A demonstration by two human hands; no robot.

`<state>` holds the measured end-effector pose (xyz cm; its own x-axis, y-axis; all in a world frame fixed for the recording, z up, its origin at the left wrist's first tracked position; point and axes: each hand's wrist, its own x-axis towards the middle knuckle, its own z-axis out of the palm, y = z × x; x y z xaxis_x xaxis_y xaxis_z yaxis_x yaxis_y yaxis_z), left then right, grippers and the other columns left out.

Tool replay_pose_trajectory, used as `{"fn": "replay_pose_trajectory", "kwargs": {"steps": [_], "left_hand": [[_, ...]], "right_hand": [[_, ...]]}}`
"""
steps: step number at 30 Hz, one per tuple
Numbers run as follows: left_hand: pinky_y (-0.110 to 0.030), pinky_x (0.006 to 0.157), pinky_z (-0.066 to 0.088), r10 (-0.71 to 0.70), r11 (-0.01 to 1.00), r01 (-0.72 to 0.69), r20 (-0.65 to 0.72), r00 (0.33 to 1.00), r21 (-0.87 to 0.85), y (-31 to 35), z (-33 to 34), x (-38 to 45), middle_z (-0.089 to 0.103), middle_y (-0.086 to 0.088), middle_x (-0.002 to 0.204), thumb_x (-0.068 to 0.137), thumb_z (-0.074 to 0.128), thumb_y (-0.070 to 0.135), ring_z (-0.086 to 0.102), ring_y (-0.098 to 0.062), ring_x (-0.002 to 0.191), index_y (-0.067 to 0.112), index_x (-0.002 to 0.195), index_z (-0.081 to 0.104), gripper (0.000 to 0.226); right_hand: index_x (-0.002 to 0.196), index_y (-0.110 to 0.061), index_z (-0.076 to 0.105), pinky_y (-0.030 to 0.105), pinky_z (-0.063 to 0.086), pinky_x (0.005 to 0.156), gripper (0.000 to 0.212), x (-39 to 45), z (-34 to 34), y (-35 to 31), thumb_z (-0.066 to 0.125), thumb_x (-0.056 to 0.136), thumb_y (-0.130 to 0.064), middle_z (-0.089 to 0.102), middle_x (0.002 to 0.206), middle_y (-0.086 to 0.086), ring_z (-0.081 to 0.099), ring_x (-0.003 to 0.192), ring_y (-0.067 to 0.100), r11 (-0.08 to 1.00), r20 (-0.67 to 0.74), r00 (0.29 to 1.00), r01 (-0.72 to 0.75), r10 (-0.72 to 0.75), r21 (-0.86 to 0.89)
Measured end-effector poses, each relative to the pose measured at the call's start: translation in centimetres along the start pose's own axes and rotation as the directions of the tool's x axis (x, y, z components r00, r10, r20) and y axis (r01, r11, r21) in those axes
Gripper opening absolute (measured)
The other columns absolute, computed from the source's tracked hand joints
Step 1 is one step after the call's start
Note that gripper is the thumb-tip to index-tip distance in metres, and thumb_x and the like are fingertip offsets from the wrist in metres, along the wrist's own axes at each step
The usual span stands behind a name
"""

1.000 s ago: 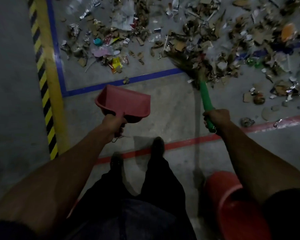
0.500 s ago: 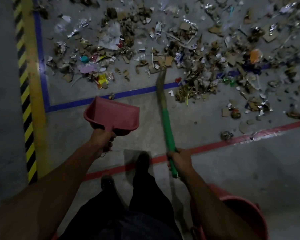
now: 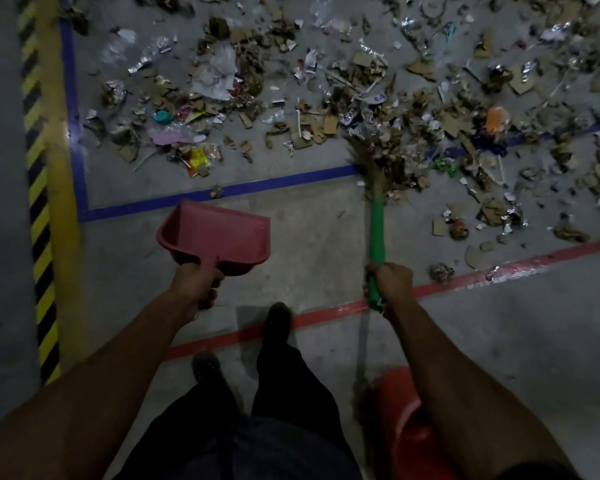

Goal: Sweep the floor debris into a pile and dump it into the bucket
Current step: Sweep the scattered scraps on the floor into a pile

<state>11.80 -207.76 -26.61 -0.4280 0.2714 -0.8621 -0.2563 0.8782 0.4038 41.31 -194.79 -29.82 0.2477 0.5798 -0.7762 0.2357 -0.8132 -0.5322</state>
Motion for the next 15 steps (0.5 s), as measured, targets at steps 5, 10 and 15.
{"fn": "replay_pose_trajectory", "kwargs": {"steps": [5,10,15], "left_hand": [[-0.024,0.047,0.031,0.008,1.000,-0.008,0.000,1.000,-0.006,-0.3,0.4,-0.9,0.048,-0.009,0.067,0.090,0.054,0.002,0.039,-0.019,0.050,0.005,0.076,0.052,0.014],[-0.024,0.049,0.030,0.017,1.000,-0.017,0.025,1.000,0.000,-1.0,0.6,-1.6,0.048,-0.009,0.068,0.090,0.053,0.001,0.038,-0.019,0.050,0.005,0.083,0.053,0.008],[-0.016,0.033,0.030,0.031,1.000,-0.031,0.051,0.998,-0.001,-2.2,0.2,-2.0,0.045,-0.008,0.065,0.090,0.053,0.001,0.036,-0.018,0.047,0.005,0.085,0.052,0.007]], "right_hand": [[0.088,0.003,0.066,0.027,0.043,0.044,0.009,-3.9,1.2,5.8,0.067,0.080,-0.002,0.059,0.063,0.016,0.053,0.045,0.021,0.996,0.082,0.996,-0.025,0.032,-0.089],[0.081,0.005,0.063,0.024,0.041,0.040,0.003,-5.5,0.6,8.7,0.065,0.080,0.003,0.056,0.058,0.015,0.050,0.041,0.021,0.987,0.136,0.983,-0.110,0.126,-0.117],[0.088,0.006,0.065,0.025,0.044,0.041,0.010,-3.2,-1.2,7.1,0.068,0.081,-0.001,0.061,0.069,0.018,0.055,0.050,0.024,0.977,0.063,0.987,-0.134,0.146,-0.166]]}}
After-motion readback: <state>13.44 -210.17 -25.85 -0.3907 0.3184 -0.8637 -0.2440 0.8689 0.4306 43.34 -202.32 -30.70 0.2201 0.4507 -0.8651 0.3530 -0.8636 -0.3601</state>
